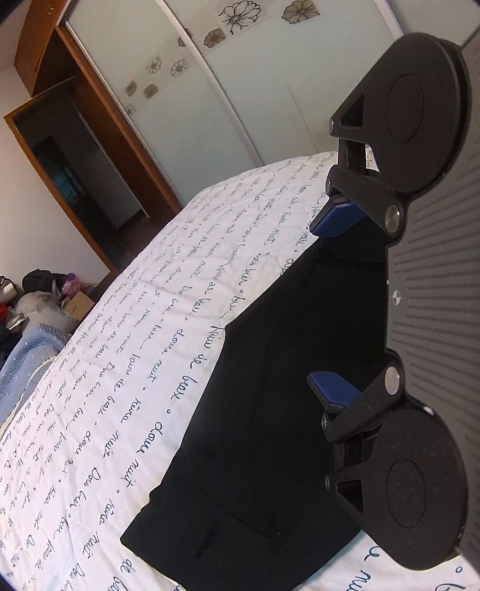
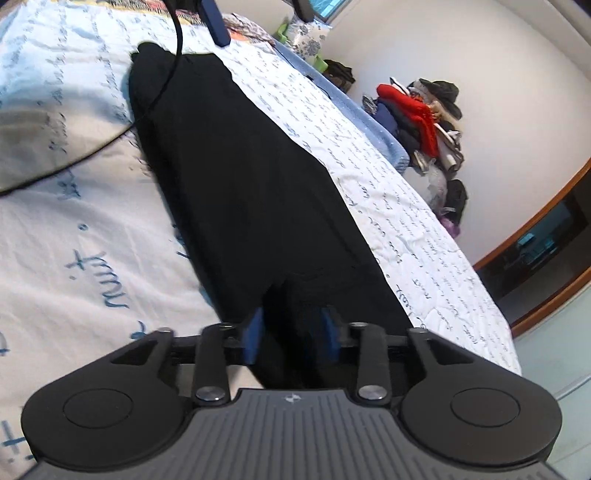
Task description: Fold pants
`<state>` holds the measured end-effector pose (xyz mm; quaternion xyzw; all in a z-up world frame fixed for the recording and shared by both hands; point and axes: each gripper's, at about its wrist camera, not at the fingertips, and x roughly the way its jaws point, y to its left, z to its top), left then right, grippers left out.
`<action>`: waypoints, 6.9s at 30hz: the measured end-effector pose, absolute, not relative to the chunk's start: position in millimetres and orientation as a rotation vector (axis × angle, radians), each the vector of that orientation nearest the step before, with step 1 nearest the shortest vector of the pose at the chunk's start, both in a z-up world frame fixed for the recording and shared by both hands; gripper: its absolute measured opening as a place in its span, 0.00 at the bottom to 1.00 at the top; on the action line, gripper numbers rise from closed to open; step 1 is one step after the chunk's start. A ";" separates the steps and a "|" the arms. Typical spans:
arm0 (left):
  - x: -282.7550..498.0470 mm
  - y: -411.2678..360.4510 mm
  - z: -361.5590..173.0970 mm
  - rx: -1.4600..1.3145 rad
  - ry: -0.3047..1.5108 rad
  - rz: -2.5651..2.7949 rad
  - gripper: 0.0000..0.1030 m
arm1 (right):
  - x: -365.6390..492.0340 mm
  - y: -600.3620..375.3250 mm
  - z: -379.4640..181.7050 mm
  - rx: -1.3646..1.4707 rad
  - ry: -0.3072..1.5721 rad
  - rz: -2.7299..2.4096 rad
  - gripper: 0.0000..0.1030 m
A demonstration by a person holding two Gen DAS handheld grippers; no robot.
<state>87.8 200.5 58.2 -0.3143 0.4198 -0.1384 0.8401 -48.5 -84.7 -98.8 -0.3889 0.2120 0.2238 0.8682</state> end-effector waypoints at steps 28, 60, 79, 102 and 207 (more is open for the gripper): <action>184.9 13.4 -21.1 -0.657 1.300 -0.573 0.86 | -23.4 -134.4 -58.2 -0.430 0.406 0.404 0.10; 186.6 157.7 -31.1 -0.644 1.215 -0.352 0.50 | 6.3 -41.7 -67.1 -0.523 0.481 0.572 0.53; -5.4 394.3 86.4 -0.714 0.654 0.258 0.69 | 74.4 -51.1 -40.3 -0.072 0.754 0.702 0.80; -30.4 419.3 27.3 -0.755 0.698 0.294 0.70 | 29.5 193.6 -61.8 -0.867 0.255 0.897 0.79; 69.5 272.1 31.0 -0.600 0.815 0.123 0.63 | 137.7 -122.5 -89.5 1.089 1.112 0.912 0.92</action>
